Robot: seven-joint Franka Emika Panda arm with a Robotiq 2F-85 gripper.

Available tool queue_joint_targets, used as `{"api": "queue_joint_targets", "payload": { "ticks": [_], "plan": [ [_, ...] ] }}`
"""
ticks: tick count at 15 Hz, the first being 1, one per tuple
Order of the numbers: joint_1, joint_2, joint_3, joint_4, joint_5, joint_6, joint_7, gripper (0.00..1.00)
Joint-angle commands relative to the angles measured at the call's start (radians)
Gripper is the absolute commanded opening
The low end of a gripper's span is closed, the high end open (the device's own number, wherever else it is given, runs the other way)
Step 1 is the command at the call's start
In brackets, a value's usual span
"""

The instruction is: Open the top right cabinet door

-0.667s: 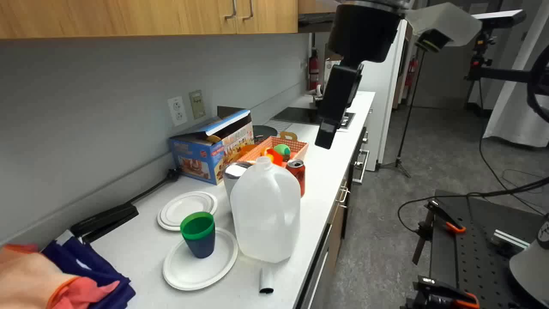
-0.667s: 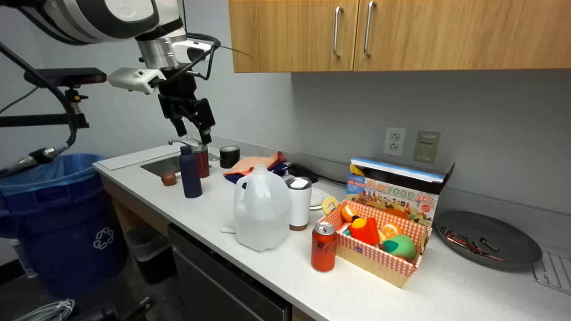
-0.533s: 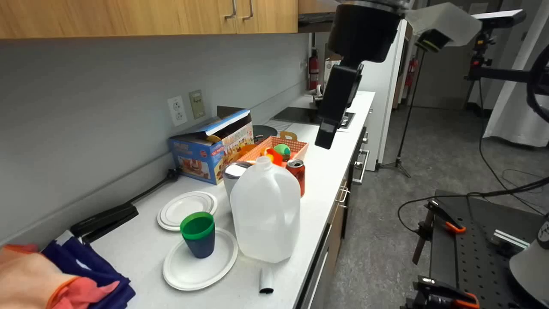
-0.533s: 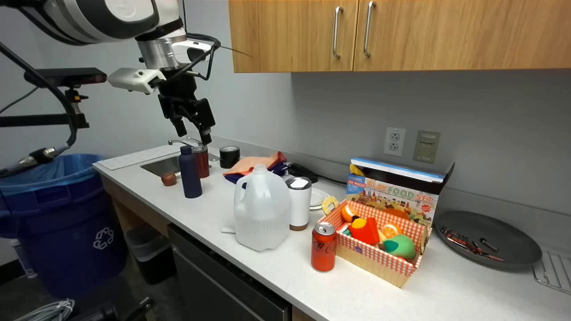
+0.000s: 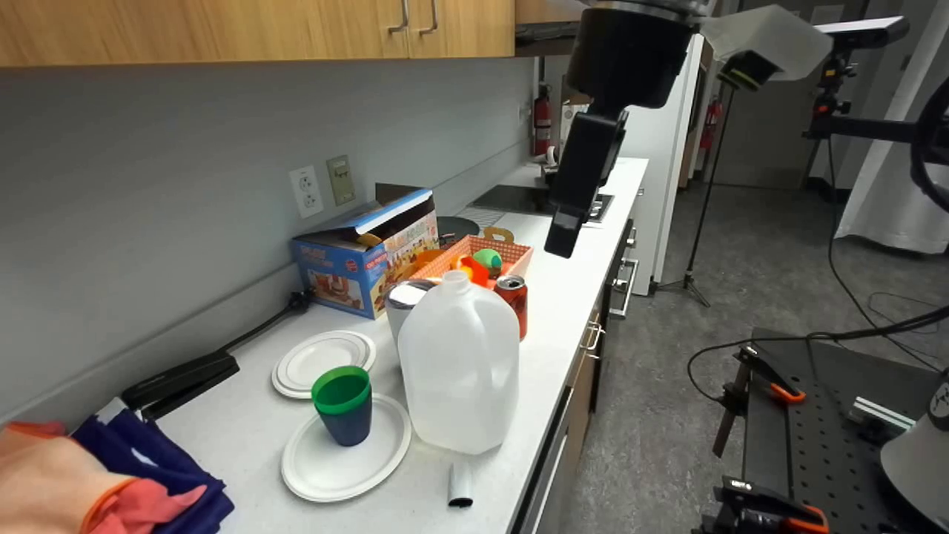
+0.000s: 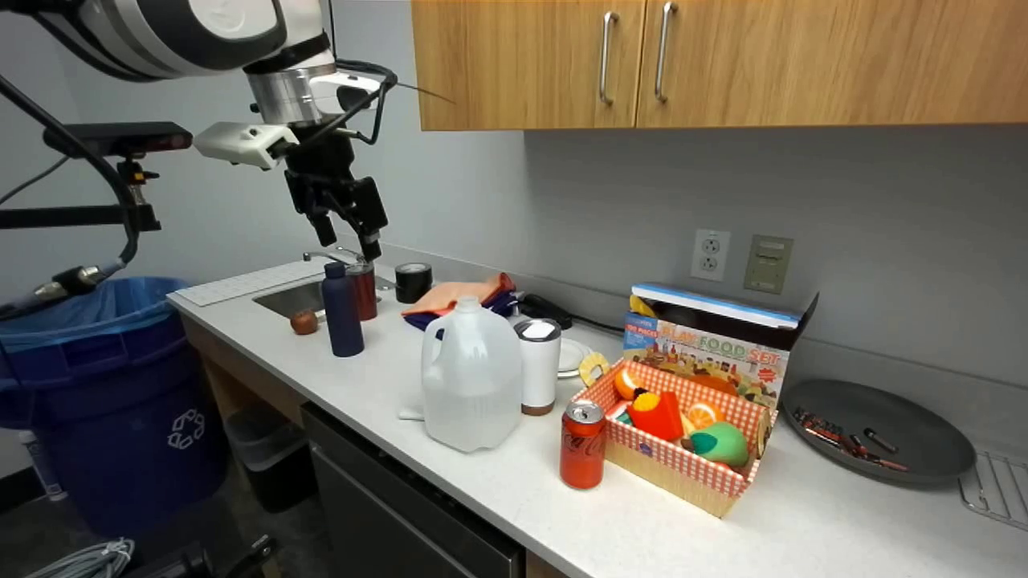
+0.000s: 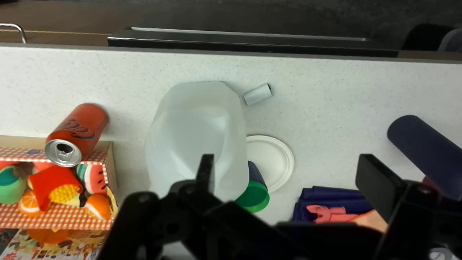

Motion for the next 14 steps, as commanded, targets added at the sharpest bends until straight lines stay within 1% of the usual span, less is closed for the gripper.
{"api": "queue_joint_targets", "payload": {
  "ticks": [1,11,14],
  "plan": [
    [0.007,0.001,-0.007,0.002,-0.005,-0.002,0.004,1.0],
    [0.007,0.001,-0.007,0.002,-0.005,-0.002,0.004,1.0],
    [-0.037,-0.006,-0.022,0.027,-0.061,-0.061,0.014,1.0]
  ]
}}
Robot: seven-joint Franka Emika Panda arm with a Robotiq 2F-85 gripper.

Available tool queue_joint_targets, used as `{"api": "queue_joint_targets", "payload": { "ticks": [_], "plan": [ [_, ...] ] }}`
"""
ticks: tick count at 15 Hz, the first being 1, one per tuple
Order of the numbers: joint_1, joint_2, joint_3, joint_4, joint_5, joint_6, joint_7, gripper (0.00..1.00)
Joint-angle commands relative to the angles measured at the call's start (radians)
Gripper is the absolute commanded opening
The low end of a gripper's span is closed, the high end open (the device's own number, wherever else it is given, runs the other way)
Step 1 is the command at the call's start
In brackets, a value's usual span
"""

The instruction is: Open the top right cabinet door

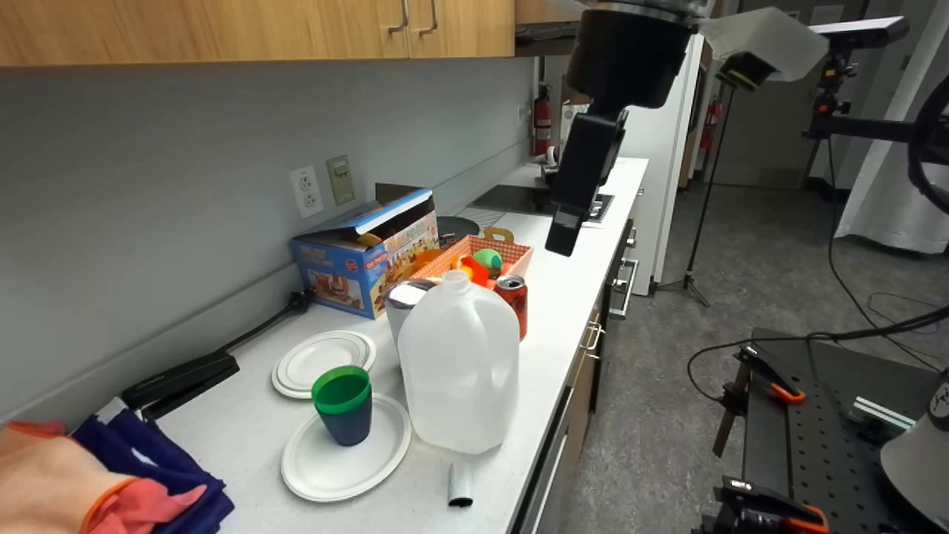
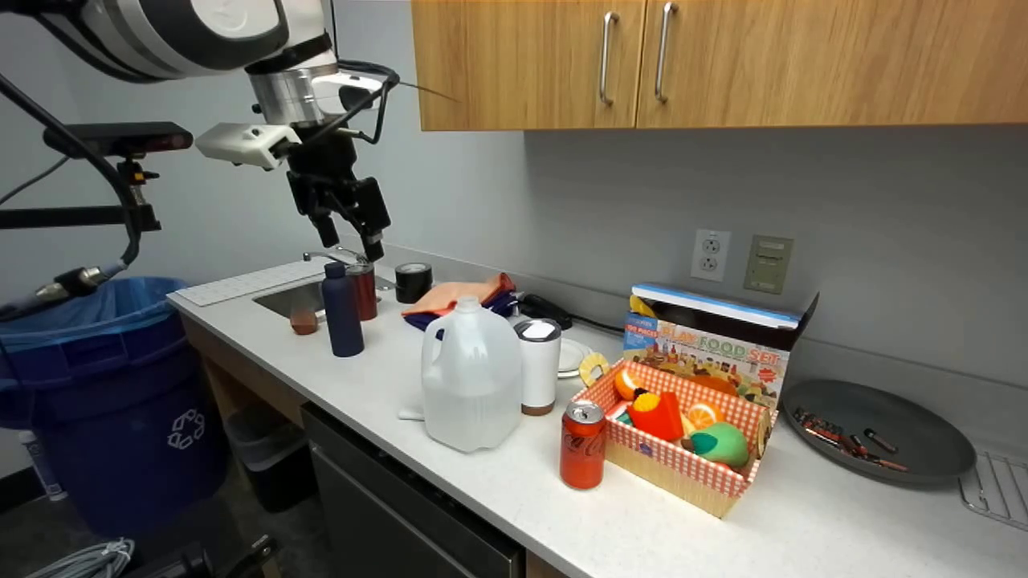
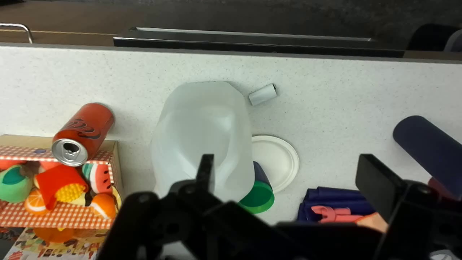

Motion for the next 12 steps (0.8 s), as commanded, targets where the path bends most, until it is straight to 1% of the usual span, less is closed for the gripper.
{"api": "queue_joint_targets", "payload": {
  "ticks": [1,4,5,6,8,12],
  "plan": [
    [-0.045,-0.01,-0.026,0.037,-0.068,-0.084,0.015,1.0],
    [-0.105,-0.031,-0.054,0.092,-0.15,-0.176,0.023,1.0],
    [-0.121,-0.033,-0.056,0.128,-0.176,-0.204,0.031,1.0],
    [-0.137,-0.036,-0.063,0.152,-0.2,-0.215,0.028,1.0],
    [-0.164,-0.033,-0.07,0.204,-0.245,-0.217,0.027,1.0],
    [-0.215,-0.01,-0.064,0.284,-0.361,-0.162,0.038,1.0]
  ]
}}
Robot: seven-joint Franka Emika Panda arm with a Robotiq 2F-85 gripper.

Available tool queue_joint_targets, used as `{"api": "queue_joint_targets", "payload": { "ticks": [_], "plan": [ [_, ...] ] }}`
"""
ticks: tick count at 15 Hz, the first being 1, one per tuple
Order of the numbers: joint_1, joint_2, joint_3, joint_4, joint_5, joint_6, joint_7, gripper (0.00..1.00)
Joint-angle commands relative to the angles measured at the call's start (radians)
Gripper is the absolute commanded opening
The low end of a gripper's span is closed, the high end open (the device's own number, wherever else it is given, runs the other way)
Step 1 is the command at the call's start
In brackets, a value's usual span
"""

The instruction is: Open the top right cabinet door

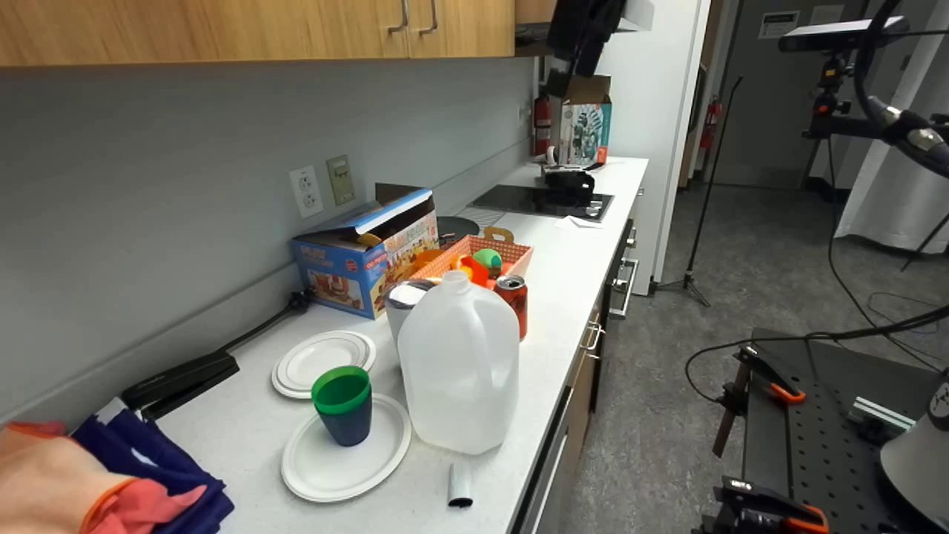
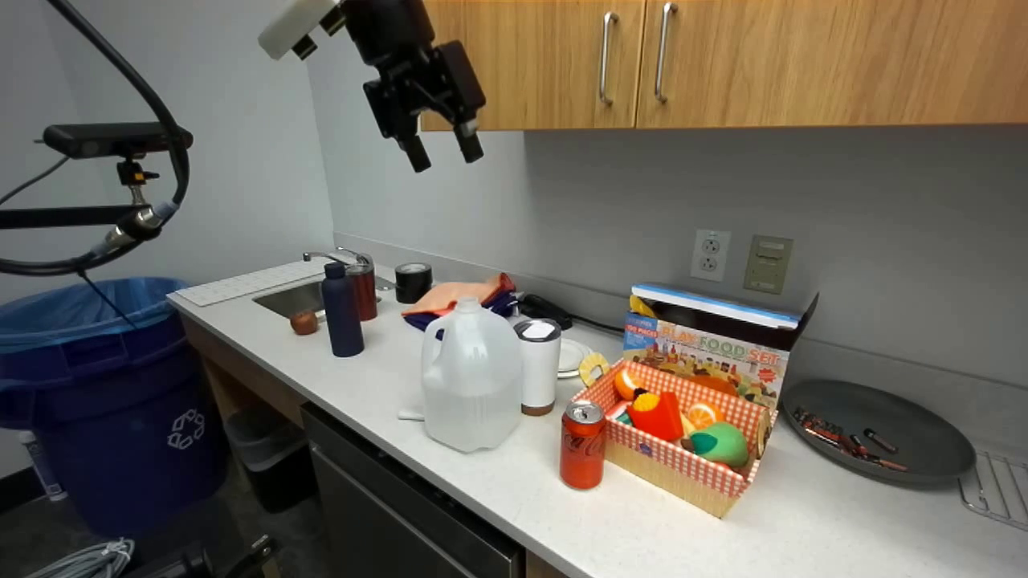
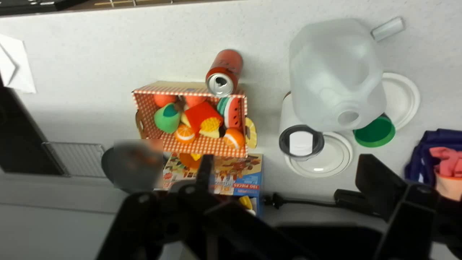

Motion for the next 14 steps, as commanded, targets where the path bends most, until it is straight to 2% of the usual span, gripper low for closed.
{"api": "queue_joint_targets", "payload": {
  "ticks": [1,4,5,11,14],
  "plan": [
    [-0.042,0.027,0.011,0.072,-0.11,0.039,0.038,1.0],
    [-0.057,0.038,0.015,0.086,-0.178,0.117,0.066,1.0],
    [-0.032,0.019,-0.004,0.064,-0.138,0.077,0.036,1.0],
    [-0.038,0.031,-0.001,0.071,-0.16,0.107,0.049,1.0],
    [-0.078,0.076,0.01,0.096,-0.228,0.175,0.093,1.0]
  ]
}}
